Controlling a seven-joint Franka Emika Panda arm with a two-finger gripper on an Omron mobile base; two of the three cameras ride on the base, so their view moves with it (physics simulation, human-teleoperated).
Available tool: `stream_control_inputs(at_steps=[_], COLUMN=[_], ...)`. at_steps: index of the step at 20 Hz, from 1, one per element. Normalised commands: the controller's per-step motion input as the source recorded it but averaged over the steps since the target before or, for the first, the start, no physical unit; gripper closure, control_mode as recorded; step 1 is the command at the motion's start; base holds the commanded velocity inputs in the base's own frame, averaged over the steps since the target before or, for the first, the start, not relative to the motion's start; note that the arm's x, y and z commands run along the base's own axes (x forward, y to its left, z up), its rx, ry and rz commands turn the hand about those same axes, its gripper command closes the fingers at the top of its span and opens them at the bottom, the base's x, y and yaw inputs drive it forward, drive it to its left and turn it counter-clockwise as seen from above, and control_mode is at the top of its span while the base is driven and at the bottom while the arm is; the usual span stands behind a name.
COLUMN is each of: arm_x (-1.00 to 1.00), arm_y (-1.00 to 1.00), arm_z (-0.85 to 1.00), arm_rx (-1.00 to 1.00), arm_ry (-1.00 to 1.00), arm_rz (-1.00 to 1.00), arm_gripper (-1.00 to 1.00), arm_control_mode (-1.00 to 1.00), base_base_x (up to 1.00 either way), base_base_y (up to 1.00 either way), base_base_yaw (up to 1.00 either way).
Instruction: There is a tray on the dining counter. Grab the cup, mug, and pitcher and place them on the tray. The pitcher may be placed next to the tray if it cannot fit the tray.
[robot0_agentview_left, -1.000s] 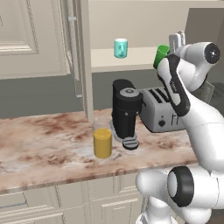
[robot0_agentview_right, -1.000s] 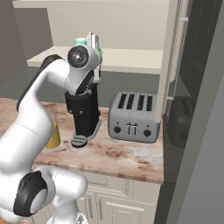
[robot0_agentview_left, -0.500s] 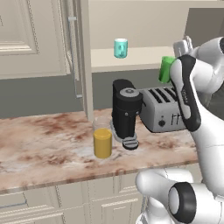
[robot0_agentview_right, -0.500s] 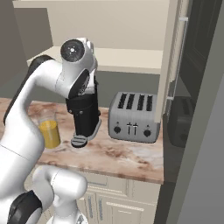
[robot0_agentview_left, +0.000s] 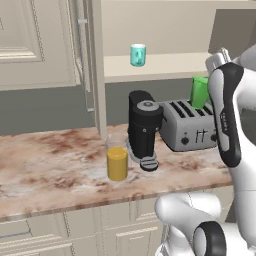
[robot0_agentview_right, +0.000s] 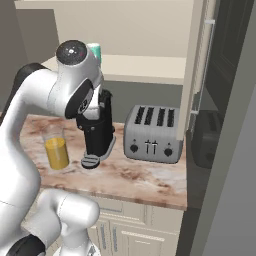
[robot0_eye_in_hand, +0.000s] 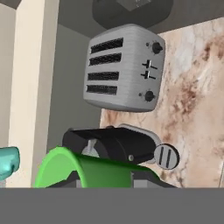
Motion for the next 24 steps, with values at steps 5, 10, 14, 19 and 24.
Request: stream_control_inputs(at_steps=[5, 10, 14, 19, 24], arm_x=[-0.52, -0.26, -0.05, -0.26, -0.23], arm_y=[0.14, 0.22, 0.29, 0.16, 0.08], arm_z=[-0.17, -0.17, -0.18, -0.22, -0.10], arm_rx=[-0.01, -0.05, -0.12, -0.05, 0.00], arm_ry=[0.14, 0.07, 0.00, -0.06, -0.05], arm_rz=[0.00, 0.00, 0.00, 0.00, 0.00], arm_gripper=[1.00, 1.00, 1.00, 1.00, 1.00], arm_control_mode=[-1.00, -1.00, -1.00, -1.00, -1.00], base_base_x=[0.00, 0.00, 0.00, 0.00, 0.00], base_base_y=[0.00, 0.00, 0.00, 0.00, 0.00], base_base_yaw=[0.00, 0.00, 0.00, 0.00, 0.00])
